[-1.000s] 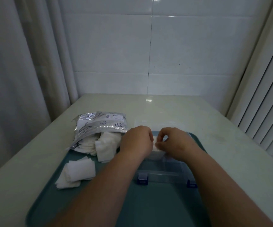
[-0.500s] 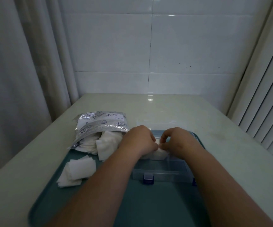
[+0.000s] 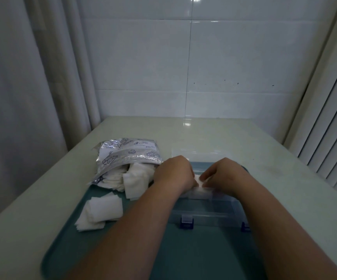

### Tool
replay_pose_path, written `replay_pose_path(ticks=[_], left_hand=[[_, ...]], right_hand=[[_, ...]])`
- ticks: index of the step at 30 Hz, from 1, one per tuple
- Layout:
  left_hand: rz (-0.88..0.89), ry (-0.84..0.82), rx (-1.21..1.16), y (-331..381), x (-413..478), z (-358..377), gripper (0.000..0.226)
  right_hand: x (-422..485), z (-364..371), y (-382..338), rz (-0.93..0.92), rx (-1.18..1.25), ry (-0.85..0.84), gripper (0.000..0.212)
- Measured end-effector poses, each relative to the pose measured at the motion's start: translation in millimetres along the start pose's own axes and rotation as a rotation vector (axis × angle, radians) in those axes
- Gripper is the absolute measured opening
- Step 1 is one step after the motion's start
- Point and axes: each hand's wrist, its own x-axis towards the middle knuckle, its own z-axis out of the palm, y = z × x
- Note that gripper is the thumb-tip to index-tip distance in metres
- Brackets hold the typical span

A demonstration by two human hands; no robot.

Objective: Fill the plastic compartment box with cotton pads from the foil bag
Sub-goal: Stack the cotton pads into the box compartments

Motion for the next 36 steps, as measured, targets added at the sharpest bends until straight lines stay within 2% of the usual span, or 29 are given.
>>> replay_pose_path(ticks=[11,17,21,25,28,30,32,36], left_hand=[[0.012,0.043,0.015,-1.7,0.3,4.8,0.034],[0.004,0.040,0.010,0.0,0.3,4.6,0.030],[0.009,0.035,0.011,0.5,-0.2,4.3,0.031],[0.026,0.059,-0.018,-1.2,-4.9,1.1,0.022],[0.057,0.042,0.005,-0.1,-10.0,1.0,0.017],[0.089,0.022,0.014,0.3,-13.2,-0.3,0.024],[0.114,0.024,-0.042,-2.0,-17.1,-6.4,0.032],[0.145,0.079,-0.260,-12.1,-28.1,-19.5,0.028]], right_hand=[[2.4,3.5,3.8,-0.032,-0.024,0.032,0.025],[8.9,3.1,3.0,0.021,-0.065,0.027,0.027],[10.3,5.1,7.3,0.009,-0.040,0.047,0.026],[6.1,3.7,9.5,-0.029,0.063,0.113,0.019],[7.5,5.8,8.9,-0.026,0.047,0.103,0.017],[7.8,6.7,9.0,-0.024,0.045,0.103,0.018],[8.1,5.7,9.3,-0.042,0.061,0.139,0.017],[6.0,5.0,9.3,-0.095,0.082,0.236,0.017]])
